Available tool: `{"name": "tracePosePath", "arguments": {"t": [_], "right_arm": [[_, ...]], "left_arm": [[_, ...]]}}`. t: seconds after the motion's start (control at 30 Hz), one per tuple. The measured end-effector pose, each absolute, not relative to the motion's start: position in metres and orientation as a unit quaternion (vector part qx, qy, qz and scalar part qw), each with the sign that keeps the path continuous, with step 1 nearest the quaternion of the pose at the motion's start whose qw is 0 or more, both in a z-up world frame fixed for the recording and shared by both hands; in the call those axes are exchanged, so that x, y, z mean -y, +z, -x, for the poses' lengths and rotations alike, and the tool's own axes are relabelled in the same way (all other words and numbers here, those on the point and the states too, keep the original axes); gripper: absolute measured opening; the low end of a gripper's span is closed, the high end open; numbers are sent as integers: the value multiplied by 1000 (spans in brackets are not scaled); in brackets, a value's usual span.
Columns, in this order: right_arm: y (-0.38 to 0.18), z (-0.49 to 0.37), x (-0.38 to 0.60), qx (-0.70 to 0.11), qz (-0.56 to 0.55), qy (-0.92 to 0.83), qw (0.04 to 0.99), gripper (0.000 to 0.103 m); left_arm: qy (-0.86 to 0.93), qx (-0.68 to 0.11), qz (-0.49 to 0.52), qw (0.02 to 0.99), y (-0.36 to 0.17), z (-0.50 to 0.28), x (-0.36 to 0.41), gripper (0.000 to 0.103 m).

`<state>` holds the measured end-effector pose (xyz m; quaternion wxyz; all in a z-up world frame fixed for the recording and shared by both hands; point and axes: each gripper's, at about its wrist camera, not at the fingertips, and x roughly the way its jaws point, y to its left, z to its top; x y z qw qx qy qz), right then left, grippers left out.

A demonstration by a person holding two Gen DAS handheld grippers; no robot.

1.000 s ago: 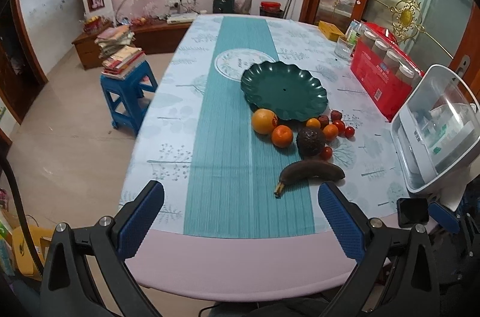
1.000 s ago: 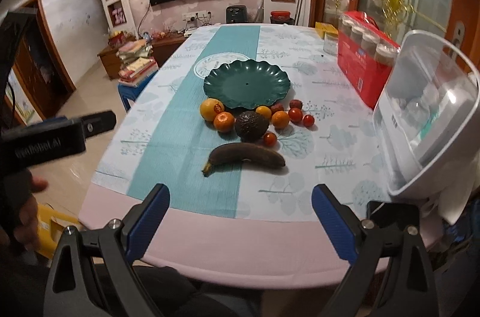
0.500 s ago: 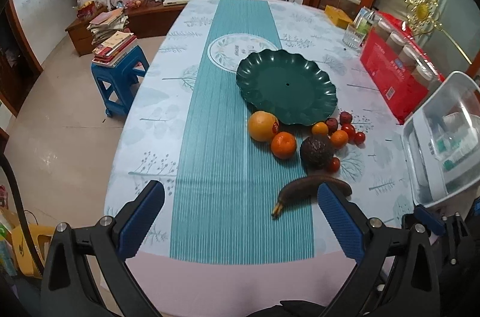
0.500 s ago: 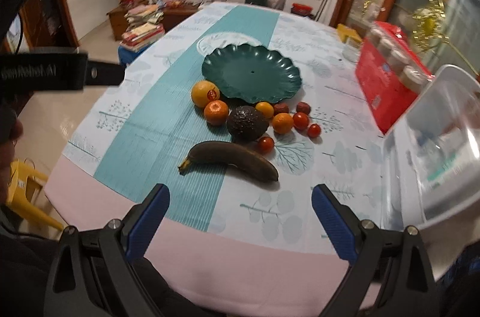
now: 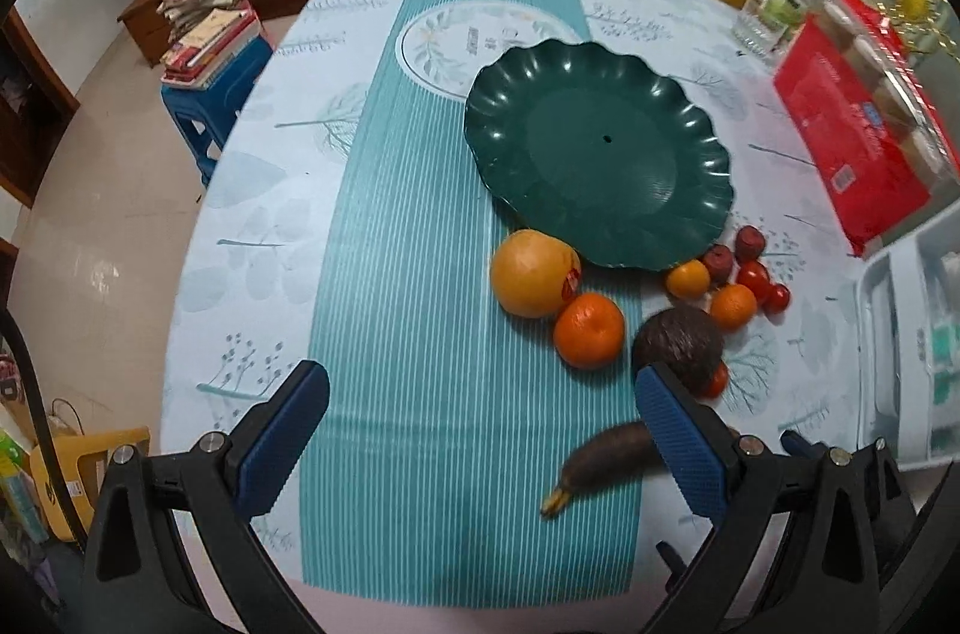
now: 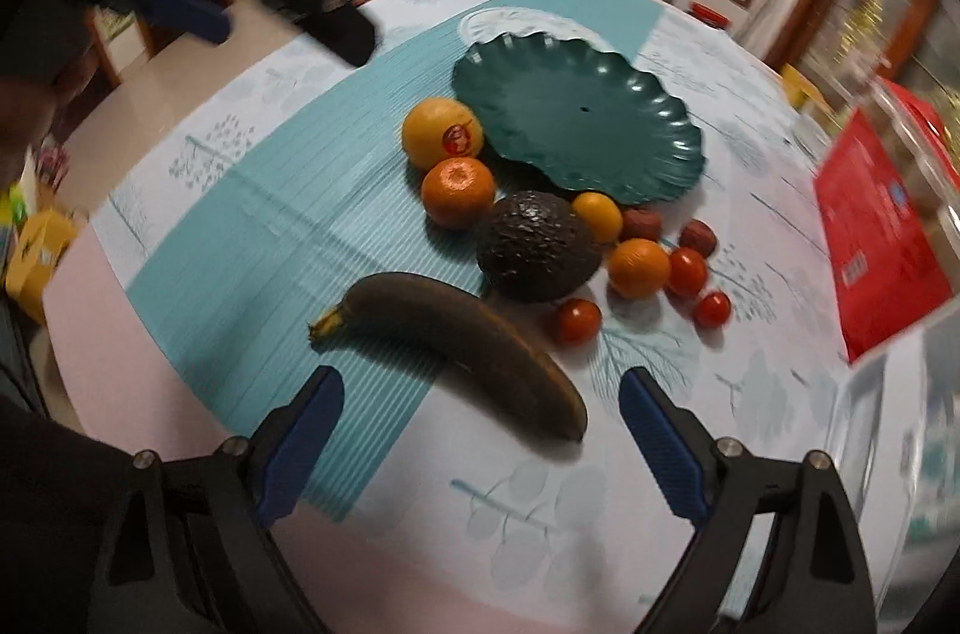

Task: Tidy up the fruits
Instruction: 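Grasp the yellow grapefruit with the left tool while the right tool grasps the brown banana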

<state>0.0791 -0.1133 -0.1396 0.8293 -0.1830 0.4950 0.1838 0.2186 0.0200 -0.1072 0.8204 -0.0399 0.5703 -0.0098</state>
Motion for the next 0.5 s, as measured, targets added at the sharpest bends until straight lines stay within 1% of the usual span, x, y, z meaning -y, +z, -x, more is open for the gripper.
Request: {"name": "tracePosePath", "arguments": {"t": [0.1,0.27,0.5], "right_arm": [[-151,-90,113,-500,192,199,821,87],[-170,-106,112,-519,196,231,800,78],[-184,-115,103,-525,232,267,774,74]], "left_arm": [[-12,-577,41,816,-120,-235,-17,102],[-17,-585,45,810,-143,-258,-12,102],[-25,-598,62,799,-169,-281,-11,101]]}}
